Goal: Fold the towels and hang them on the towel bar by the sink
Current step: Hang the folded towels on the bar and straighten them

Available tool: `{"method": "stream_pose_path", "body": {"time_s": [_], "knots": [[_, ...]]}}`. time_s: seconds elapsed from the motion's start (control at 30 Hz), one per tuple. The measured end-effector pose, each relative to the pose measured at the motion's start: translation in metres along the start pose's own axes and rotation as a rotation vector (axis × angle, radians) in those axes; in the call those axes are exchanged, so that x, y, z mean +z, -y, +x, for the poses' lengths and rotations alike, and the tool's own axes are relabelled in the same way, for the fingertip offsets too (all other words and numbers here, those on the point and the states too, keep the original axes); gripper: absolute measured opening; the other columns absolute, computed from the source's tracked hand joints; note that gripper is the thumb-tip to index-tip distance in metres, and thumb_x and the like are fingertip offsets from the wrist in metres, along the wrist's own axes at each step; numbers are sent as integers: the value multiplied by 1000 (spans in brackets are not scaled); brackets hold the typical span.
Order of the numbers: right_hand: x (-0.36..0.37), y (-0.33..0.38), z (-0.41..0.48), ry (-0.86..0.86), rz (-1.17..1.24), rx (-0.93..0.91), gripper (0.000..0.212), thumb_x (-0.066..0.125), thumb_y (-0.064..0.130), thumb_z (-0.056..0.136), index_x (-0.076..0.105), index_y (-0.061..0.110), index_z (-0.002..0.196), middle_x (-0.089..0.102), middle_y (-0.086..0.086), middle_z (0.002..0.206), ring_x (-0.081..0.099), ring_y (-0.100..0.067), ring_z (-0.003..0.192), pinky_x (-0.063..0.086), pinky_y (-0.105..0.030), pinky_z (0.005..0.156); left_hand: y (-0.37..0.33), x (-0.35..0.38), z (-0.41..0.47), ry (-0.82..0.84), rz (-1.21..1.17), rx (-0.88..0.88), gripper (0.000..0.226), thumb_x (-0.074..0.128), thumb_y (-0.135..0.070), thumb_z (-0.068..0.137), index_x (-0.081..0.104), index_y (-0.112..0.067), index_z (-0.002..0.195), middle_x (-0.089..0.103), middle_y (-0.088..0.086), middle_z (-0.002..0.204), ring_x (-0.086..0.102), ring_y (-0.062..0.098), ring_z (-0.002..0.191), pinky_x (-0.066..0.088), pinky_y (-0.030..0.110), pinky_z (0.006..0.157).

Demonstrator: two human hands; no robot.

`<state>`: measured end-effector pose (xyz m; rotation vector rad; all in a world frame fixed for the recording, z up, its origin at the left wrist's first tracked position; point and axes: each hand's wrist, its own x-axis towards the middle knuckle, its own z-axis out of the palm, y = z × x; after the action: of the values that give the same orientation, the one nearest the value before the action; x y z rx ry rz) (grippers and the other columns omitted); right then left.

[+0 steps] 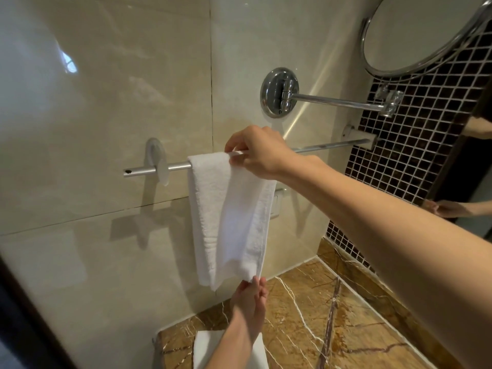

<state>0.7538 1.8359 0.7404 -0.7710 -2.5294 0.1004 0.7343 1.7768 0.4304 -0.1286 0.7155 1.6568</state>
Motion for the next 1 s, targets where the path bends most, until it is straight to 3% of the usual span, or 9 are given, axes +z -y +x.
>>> {"method": "stream_pose_path", "body": {"time_s": [0.13,0.4,0.6,0.7,0.83,1.0], "knots": [[0,-1,1,6,6,4,19,67,27,84,70,27,103,70,-2,111,63,-22,106,48,-33,92,-3,2,-3,-19,35,21,12,55,-10,93,54,-4,82,60,10,75,54,12,52,47,17,41],[0,-2,0,-1,10,4,20,68,27,84,71,26,103,70,-2,110,64,-20,104,49,-32,90,-12,6,-19,11,-88,-17,17,60,12,81,56,-4,84,63,11,69,64,20,63,52,24,48],[1,-1,1,3,3,8,19,68,26,83,71,26,102,71,-2,110,64,-21,103,49,-31,91,-7,3,-24,-27,0,32,24,70,2,73,59,5,94,71,20,80,73,25,74,58,27,56],[1,-1,2,11,2,13,18,67,26,83,71,27,101,71,-2,108,64,-21,103,49,-32,91,0,3,-23,-52,78,26,14,64,-6,87,54,4,90,64,14,62,72,21,71,58,28,61],[0,-2,4,26,1,6,17,66,27,84,71,27,100,71,-2,106,63,-21,102,48,-29,87,9,8,-21,-115,137,2,17,61,-8,91,52,0,102,59,13,95,63,25,94,52,40,83],[-1,-4,5,55,10,-15,18,64,25,85,71,25,102,71,-2,106,62,-21,101,48,-29,85,9,17,-21,-178,-25,47,7,58,2,90,51,-1,90,52,12,83,54,21,73,49,41,86]]}}
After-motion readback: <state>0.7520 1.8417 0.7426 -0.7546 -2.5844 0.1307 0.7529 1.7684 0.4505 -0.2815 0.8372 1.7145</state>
